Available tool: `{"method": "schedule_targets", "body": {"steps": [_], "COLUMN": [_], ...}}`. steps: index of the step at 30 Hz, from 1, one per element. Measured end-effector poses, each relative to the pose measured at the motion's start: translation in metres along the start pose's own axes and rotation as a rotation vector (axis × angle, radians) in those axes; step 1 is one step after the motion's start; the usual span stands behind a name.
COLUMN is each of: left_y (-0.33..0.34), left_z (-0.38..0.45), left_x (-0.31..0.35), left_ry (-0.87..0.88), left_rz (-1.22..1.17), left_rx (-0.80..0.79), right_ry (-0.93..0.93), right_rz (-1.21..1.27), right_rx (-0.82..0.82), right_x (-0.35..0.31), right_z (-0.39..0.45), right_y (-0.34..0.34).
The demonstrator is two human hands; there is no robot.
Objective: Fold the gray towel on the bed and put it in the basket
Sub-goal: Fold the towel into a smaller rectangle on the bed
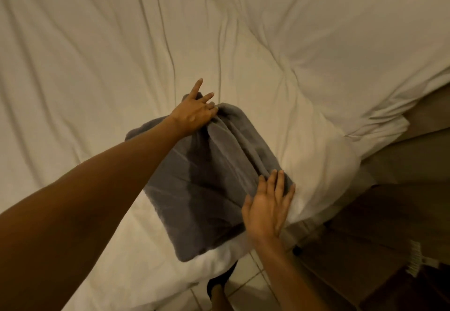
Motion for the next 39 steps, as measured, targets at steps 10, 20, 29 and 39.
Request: {"method": "schedule_targets", "body": {"steps": [10,20,29,39], "left_y": [-0.016,0.037,-0.003,-0.013], "left_z": [0.059,0.050,0.078,0.104], "left_x": [0.031,0.016,0.011,-0.033], "left_ry": [-0.020,-0.229,-0.348,-0.737], "left_rz": [-0.025,-0.249,-0.513,-0.784], "left_rx": [0.116,-0.041,0.139,0.160], "right_ry": [0.175,0.153,0.206,0.393], "right_rz": [0.128,0.175,0.216,0.222], "right_rx": [0.033,0.041,0.122,0.058], "right_x": [0.063,0.064,0.095,0.124], "right_z": [0.030,0.034,0.058,0.080], "right_y": [0.008,0.028,0.028,0.029]}}
Point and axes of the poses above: each hand's wrist, its own z-axis towards the middle knuckle, its own y-axis out of the palm, x = y × z, the point moved 9 cm from there along z, towards the middle knuckle, and after that the axes turned 10 degrees about -y, right-handed, at the moved point
